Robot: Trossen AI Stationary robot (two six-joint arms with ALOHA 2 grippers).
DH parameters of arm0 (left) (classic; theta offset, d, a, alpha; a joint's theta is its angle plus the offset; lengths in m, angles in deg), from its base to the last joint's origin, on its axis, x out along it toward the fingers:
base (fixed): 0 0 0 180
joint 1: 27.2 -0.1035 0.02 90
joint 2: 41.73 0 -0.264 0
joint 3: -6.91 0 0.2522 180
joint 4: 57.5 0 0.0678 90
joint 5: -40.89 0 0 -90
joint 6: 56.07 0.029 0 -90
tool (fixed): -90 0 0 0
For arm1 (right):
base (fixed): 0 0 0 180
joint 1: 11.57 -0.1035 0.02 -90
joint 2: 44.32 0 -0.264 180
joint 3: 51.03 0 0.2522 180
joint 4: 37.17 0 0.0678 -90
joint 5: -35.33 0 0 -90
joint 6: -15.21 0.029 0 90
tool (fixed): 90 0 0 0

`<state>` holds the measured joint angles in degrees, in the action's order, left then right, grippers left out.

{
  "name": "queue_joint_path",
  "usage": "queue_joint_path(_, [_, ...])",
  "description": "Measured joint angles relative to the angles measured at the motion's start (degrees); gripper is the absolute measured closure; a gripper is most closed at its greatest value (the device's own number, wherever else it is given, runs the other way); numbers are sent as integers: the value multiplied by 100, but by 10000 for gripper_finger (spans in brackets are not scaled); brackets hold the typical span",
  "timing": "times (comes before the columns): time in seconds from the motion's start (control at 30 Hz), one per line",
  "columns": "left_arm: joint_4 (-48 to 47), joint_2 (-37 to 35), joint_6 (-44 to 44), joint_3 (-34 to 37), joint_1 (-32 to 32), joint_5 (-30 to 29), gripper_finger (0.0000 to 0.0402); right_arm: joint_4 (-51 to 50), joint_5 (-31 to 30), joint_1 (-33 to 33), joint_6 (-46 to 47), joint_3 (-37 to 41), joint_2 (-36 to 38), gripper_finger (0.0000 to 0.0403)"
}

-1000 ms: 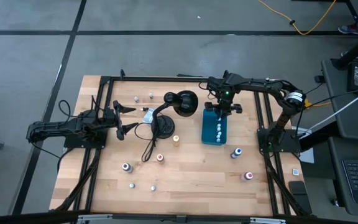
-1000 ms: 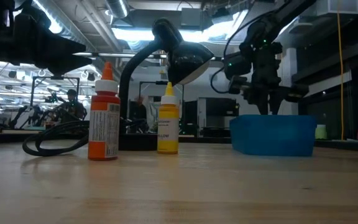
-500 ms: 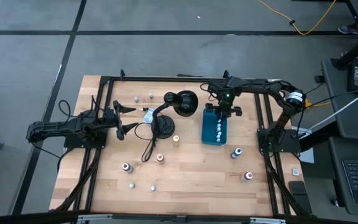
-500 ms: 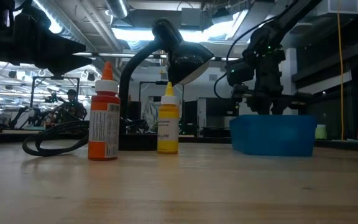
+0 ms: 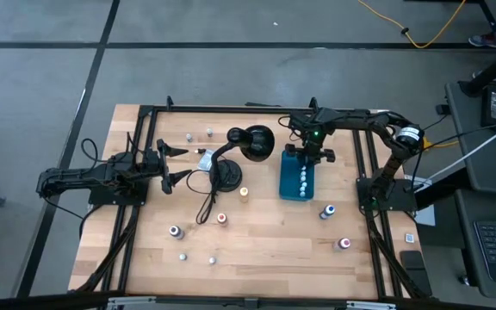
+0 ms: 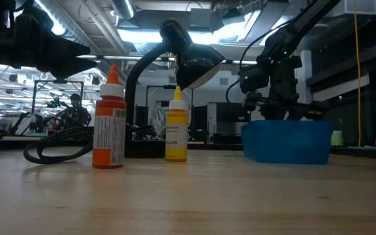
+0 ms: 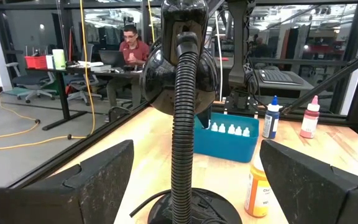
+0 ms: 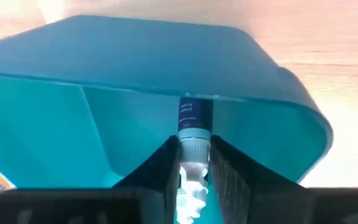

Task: Pick & Place food coloring
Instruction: Put the small purple food coloring bottle into the blue bin, then put the large blue food coloring bottle into the blue bin

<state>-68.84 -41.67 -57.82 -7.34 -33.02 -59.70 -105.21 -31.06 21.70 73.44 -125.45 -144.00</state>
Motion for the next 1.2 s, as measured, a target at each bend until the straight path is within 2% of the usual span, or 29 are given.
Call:
queue_joint_path(0.27, [0, -2, 2, 0, -2, 0, 56, 2, -2, 37, -4, 0, 0, 288])
queue_joint_path(0.83, [0, 0, 2, 2, -2, 0, 56, 200, -109, 49, -113, -14, 2, 286])
queue_joint_path(1.2, [0, -2, 2, 2, 0, 0, 56, -99, -484, 75, -324, -713, 13, 286])
